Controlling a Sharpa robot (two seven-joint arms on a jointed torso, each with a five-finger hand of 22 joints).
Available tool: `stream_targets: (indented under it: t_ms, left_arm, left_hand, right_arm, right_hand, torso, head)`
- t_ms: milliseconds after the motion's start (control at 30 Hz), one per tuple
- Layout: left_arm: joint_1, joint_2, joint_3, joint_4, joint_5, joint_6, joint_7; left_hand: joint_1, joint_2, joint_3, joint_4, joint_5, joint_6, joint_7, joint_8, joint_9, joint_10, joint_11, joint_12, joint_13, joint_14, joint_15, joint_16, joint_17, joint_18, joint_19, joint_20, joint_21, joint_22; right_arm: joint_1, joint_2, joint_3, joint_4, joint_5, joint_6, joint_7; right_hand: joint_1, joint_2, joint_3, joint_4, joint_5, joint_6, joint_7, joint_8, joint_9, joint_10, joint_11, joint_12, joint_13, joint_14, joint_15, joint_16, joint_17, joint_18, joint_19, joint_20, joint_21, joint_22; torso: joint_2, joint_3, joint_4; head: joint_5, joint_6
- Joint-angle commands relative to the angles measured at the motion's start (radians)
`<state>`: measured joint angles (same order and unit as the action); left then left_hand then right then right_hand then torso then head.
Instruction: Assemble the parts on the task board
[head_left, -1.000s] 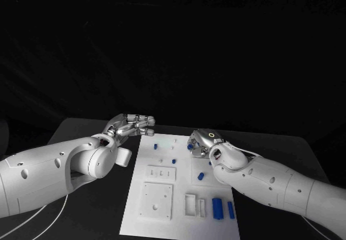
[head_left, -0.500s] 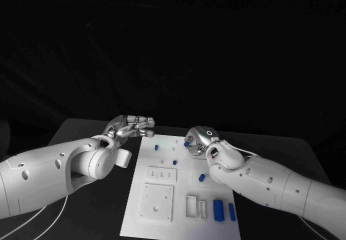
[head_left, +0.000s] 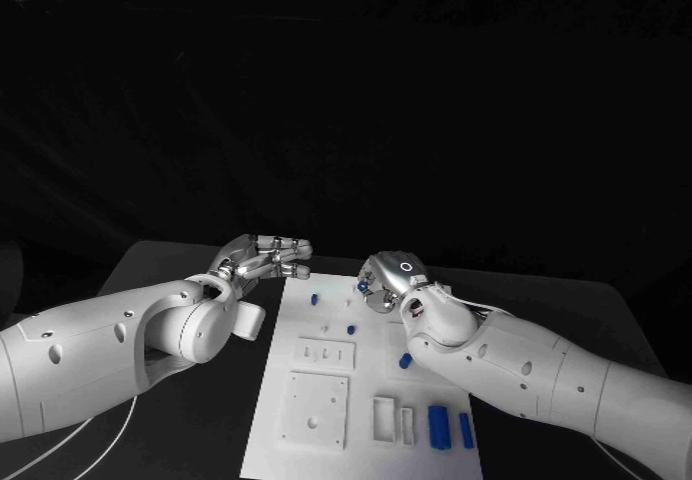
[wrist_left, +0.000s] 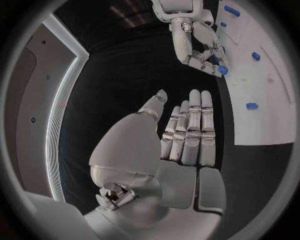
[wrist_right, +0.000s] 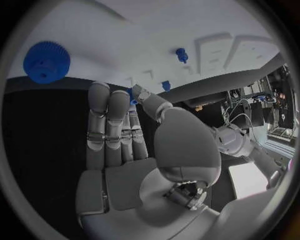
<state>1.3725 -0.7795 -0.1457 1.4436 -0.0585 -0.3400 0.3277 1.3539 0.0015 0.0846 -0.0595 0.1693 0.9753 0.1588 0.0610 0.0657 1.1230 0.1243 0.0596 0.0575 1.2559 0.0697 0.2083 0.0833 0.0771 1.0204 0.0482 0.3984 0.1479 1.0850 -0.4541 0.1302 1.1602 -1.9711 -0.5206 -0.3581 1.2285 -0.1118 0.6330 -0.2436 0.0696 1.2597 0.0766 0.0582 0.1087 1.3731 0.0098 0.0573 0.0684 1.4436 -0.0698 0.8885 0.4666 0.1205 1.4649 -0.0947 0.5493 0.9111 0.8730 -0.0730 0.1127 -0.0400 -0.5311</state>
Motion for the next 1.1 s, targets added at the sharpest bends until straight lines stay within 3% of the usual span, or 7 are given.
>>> stream_targets:
  t_ms: [33,267,533,1100]
  left_arm:
    - [0.002,0.005,0.001,0.0,-0.012,0.007,0.01]
    - [0.002,0.011,0.001,-0.002,-0.014,0.009,0.011]
    - [0.002,0.015,0.001,-0.001,-0.016,0.01,0.011]
    - [0.004,0.017,0.001,0.003,-0.019,0.013,0.008]
  left_hand:
    - [-0.001,0.005,-0.007,0.0,-0.006,-0.009,0.0,0.002,0.0,-0.008,-0.001,0.0,0.001,-0.002,0.001,-0.005,-0.002,-0.005,0.002,0.006,-0.001,-0.001]
    - [-0.001,0.005,-0.007,0.0,-0.006,-0.009,0.0,0.002,0.0,-0.008,-0.001,0.0,0.001,-0.002,0.001,-0.005,-0.002,-0.005,0.002,0.006,-0.001,-0.001]
    - [-0.001,0.005,-0.007,0.0,-0.006,-0.009,0.0,0.002,0.0,-0.008,-0.001,0.0,0.001,-0.002,0.001,-0.005,-0.002,-0.005,0.002,0.006,-0.001,-0.001]
    - [-0.001,0.007,-0.01,0.0,-0.006,-0.01,0.0,0.002,0.0,-0.01,-0.001,0.0,0.001,-0.002,0.002,-0.006,-0.002,-0.005,0.002,0.007,0.0,-0.005]
  right_arm:
    - [0.001,0.011,-0.001,-0.006,-0.067,-0.016,-0.033]
    - [0.001,0.038,-0.005,-0.027,-0.077,-0.001,-0.04]
    - [0.001,0.053,-0.01,-0.05,-0.082,0.008,-0.042]
    - [0.001,0.064,-0.014,-0.088,-0.079,0.016,-0.054]
  right_hand:
    - [0.009,0.001,0.015,0.008,-0.004,0.014,-0.005,0.006,0.055,0.007,0.002,0.003,0.0,0.0,-0.008,-0.001,0.001,0.006,0.016,-0.006,-0.005,0.001]
    - [0.008,0.0,0.015,0.008,-0.005,0.015,-0.005,0.006,0.055,0.006,0.002,0.003,0.0,-0.001,-0.008,-0.002,0.001,0.005,0.016,-0.005,-0.007,0.003]
    - [0.009,-0.002,0.016,0.008,0.002,0.016,-0.005,0.006,0.05,0.007,0.002,0.003,0.0,0.0,-0.008,-0.003,0.001,0.003,0.02,-0.006,-0.017,0.014]
    - [0.007,-0.001,0.015,0.008,0.003,0.016,-0.005,0.006,0.048,0.006,0.002,0.003,0.0,0.0,-0.008,-0.004,0.002,0.002,0.022,-0.006,-0.027,0.021]
  torso:
    - [0.001,0.0002,-0.0005]
    - [0.001,-0.0001,-0.001]
    - [0.003,-0.0024,0.0032]
    - [0.008,-0.009,0.0137]
  head:
    - [0.0,0.003]
    - [0.001,0.001]
    - [0.009,-0.008]
    - [0.005,-0.006]
